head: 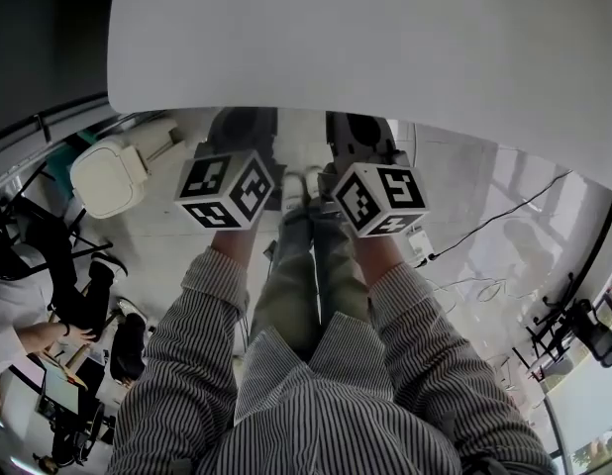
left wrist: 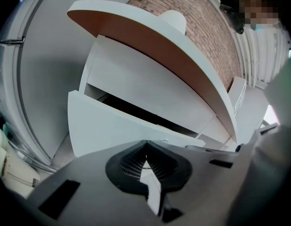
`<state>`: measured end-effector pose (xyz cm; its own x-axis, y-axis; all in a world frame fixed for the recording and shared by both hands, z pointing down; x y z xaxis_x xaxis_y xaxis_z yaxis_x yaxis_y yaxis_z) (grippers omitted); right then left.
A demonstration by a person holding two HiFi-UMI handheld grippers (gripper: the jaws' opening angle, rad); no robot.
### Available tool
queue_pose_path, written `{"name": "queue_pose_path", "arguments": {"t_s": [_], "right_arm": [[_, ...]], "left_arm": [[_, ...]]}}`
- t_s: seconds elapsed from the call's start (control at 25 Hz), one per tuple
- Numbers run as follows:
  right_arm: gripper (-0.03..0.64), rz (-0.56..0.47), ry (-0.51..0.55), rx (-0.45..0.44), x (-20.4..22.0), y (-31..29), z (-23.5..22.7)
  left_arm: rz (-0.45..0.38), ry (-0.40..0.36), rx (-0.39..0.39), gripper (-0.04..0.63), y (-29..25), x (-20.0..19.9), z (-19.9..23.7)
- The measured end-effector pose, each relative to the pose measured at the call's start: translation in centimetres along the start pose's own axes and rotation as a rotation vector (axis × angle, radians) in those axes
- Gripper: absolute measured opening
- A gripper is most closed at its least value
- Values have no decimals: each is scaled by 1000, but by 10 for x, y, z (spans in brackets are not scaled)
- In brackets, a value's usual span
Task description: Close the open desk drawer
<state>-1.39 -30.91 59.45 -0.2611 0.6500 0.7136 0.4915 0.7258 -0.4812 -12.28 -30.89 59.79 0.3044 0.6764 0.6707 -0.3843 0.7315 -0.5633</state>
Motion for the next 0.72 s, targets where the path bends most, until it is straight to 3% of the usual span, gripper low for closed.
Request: {"name": "queue_pose_path", "arguments": {"t_s": [0.72], "right_arm": [[17,1,-25,-24,-6,-6,0]], "left_arm": [[-6,-1,-1,12,-3,-8,2]]}}
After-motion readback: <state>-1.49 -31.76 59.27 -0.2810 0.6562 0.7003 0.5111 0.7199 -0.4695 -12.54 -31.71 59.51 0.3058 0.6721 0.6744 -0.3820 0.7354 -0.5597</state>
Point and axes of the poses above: the fingertips, and each gripper's own axes: y backward along the fingers, z to its left, x out of its underside, the point moved 1 cm from there along y, backward along the fingers, and after that the axes turned 2 degrees about z, right-handed, at the moved point
